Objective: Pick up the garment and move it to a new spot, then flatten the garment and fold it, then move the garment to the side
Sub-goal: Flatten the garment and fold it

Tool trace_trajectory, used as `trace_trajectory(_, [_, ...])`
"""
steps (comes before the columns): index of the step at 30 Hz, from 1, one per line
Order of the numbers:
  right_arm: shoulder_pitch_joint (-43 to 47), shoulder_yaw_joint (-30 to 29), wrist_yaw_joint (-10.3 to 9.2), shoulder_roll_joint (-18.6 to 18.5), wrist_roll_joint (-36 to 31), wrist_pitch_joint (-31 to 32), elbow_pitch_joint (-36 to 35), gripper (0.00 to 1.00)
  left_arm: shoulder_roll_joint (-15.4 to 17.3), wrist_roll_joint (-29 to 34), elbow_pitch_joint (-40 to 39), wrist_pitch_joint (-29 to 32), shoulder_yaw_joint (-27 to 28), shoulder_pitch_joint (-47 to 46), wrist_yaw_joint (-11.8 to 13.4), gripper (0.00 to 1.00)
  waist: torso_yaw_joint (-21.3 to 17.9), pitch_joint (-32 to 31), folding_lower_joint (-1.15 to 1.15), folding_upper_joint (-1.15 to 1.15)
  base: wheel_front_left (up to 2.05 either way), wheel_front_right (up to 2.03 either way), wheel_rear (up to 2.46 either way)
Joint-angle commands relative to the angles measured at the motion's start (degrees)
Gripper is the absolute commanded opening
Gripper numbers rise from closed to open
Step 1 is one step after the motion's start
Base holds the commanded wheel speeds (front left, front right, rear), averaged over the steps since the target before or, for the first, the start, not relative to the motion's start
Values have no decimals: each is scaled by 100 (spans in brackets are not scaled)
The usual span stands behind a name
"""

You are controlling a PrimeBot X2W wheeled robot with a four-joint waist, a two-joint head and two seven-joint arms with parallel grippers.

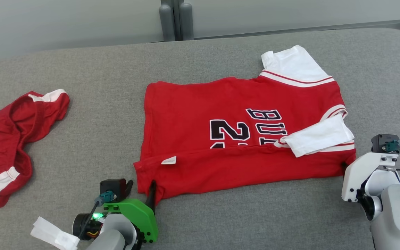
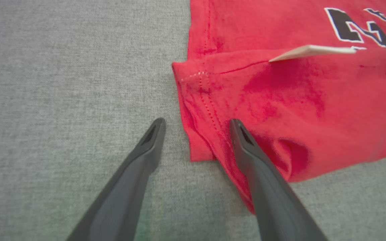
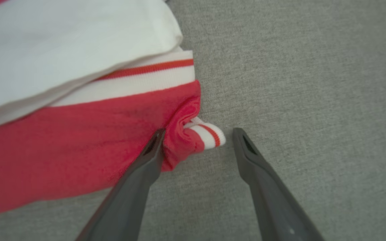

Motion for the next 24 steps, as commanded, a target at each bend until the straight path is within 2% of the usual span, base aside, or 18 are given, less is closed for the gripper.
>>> trace_trajectory(1, [10, 38, -10, 53, 53, 26, 121, 9, 4, -83, 135, 102, -32, 4, -51, 24, -3, 7, 0, 0, 0, 0, 0])
trace_trajectory(2, [-12, 58, -10, 63, 89, 0, 144, 0, -3, -115, 159, 122, -31, 0, -91, 0, -7, 4, 0, 0, 0, 0, 0])
trace_trajectory(7, [47, -29, -13, -23, 219, -187, 93, 0, 48, -249, 188, 129, 42, 116, -265, 0, -25, -127, 0, 0, 0, 0, 0])
trace_trajectory(13, [368, -220, -14, -73, 406, -275, -186, 0, 221, -425, -34, 193, 77, 457, -359, 0, 2, -458, 0, 0, 0, 0, 0])
trace_trajectory(19, [1025, -294, -14, 38, 698, -68, -783, 0, 478, -597, -686, 275, 167, 971, -288, 0, 45, -766, 0, 0, 0, 0, 0])
trace_trajectory(24, [1615, -304, -14, 132, 918, 158, -1458, 0, 744, -735, -1377, 417, 241, 1434, -103, 0, 56, -872, 0, 0, 0, 0, 0])
